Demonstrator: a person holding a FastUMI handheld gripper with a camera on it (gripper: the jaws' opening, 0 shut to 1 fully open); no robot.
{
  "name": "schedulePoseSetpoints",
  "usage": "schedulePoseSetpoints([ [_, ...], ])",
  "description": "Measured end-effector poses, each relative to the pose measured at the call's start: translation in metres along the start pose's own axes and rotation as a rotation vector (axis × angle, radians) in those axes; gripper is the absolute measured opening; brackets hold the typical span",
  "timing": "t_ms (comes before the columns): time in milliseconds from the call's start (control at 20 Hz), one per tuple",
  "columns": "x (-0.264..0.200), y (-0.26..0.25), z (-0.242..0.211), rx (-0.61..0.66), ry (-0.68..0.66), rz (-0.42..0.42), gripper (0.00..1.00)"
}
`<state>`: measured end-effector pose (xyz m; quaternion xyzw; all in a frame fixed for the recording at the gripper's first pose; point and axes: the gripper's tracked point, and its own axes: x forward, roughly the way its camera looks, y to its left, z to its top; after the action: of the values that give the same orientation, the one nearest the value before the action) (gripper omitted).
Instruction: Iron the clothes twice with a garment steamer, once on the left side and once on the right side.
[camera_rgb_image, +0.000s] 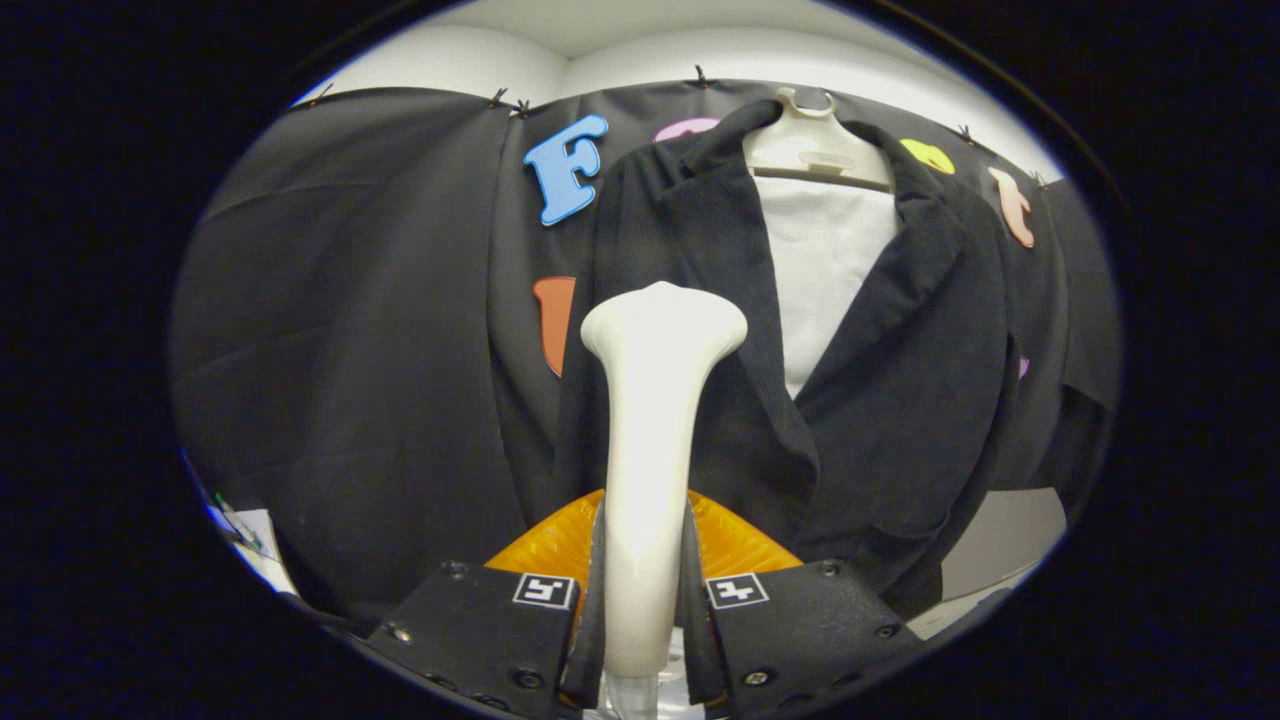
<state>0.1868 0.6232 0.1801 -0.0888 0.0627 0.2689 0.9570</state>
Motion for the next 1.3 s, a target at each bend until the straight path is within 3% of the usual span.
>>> schedulePoseSetpoints([
  [1300, 0.023, -0.017, -0.154, 0.041, 0.229, 0.065, 0.35],
])
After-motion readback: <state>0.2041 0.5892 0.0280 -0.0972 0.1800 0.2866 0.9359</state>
